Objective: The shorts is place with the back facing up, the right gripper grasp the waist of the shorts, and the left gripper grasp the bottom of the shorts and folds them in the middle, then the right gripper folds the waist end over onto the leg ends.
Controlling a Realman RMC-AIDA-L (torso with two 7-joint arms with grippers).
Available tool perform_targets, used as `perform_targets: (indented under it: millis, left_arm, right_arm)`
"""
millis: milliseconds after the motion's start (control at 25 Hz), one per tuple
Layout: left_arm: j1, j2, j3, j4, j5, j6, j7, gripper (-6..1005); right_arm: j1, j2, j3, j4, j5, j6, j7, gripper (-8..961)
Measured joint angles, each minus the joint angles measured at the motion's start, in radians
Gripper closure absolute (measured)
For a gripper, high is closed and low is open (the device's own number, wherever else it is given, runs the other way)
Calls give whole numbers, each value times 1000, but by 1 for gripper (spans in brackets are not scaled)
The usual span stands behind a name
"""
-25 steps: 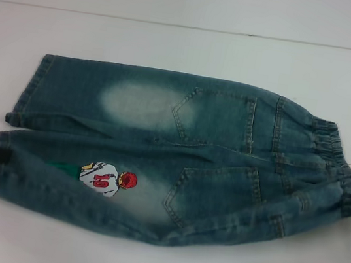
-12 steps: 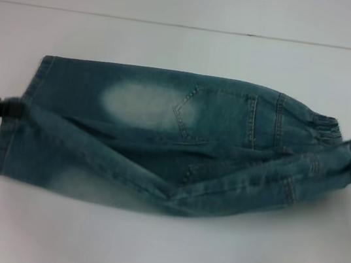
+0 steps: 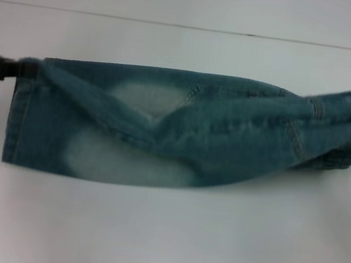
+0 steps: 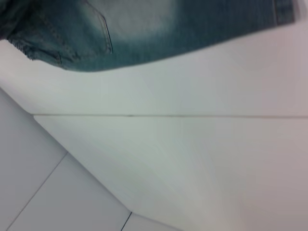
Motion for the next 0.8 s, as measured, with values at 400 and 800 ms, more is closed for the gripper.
perform_targets:
  millis: [400, 800]
  left_arm:
    - [-63, -15, 12, -46, -33, -144, 2, 999]
    - [-72, -41, 79, -100, -86, -351, 28, 1000]
  right_arm:
    - [62, -7, -32, 8, -7, 163, 2, 876]
    - [69, 4, -124, 16, -9, 330, 27, 874]
